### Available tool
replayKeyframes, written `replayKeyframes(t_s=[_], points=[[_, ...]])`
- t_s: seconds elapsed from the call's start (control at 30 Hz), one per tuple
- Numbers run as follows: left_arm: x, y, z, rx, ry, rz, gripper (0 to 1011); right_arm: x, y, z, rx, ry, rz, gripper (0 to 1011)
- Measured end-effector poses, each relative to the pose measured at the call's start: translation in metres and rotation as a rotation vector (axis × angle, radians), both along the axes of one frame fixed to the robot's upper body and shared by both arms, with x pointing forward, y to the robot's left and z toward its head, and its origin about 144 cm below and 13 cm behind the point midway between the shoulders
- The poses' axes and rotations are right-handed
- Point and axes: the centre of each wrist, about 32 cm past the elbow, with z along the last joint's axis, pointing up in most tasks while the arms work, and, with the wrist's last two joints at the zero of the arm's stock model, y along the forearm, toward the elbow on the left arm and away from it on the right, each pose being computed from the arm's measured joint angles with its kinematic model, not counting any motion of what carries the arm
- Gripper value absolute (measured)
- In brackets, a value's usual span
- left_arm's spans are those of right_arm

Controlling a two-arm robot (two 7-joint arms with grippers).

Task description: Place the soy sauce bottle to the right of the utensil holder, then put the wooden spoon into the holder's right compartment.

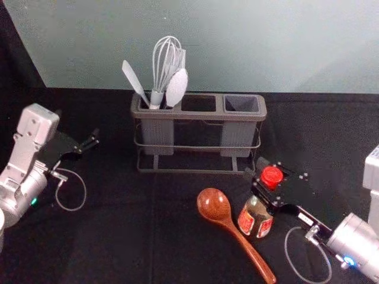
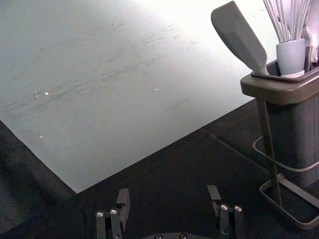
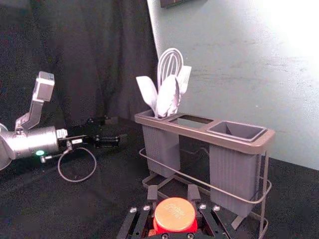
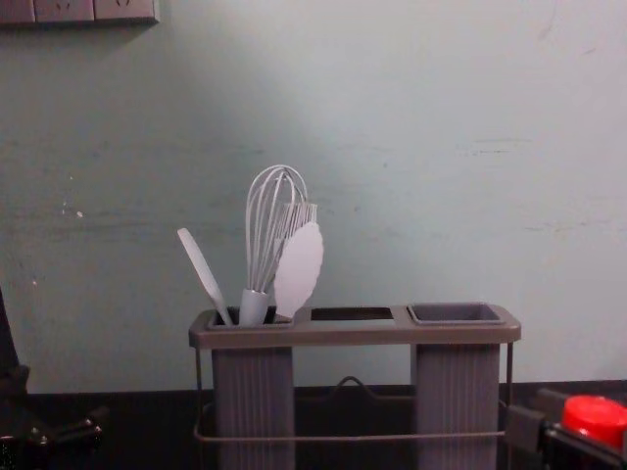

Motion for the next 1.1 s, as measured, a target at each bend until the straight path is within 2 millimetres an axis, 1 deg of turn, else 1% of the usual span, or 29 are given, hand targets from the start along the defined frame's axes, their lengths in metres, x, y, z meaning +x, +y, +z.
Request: replayKeyframes(t_s=[0.27,0.4,0.5,0.63,0.73,0.77,0.83,0.87,0.97,1.1], points=[[0.0,0.0,0.0,0.0,0.0,0.0,1010,-0.007,-0.004,0.019,-0.027,-0.02,-0.009,374],[0.0,0.0,0.0,0.0,0.0,0.0,1011,-0.012,-0.01,0.028,-0.044,-0.03,-0.021,374],[0.0,0.0,0.0,0.0,0.0,0.0,1011,-0.017,-0.02,0.034,-0.06,-0.034,-0.04,374],[0.0,0.0,0.0,0.0,0.0,0.0,1011,-0.02,-0.031,0.037,-0.069,-0.033,-0.062,374],[0.0,0.0,0.0,0.0,0.0,0.0,1011,-0.023,-0.044,0.039,-0.076,-0.031,-0.091,374],[0.0,0.0,0.0,0.0,0.0,0.0,1011,-0.023,-0.044,0.039,-0.076,-0.031,-0.091,374],[0.0,0.0,0.0,0.0,0.0,0.0,1011,-0.024,-0.051,0.039,-0.077,-0.04,-0.11,373],[0.0,0.0,0.0,0.0,0.0,0.0,1011,-0.024,-0.056,0.039,-0.077,-0.047,-0.121,374],[0.0,0.0,0.0,0.0,0.0,0.0,1011,-0.023,-0.062,0.037,-0.074,-0.065,-0.13,374],[0.0,0.0,0.0,0.0,0.0,0.0,1011,-0.017,-0.07,0.032,-0.063,-0.093,-0.139,374]])
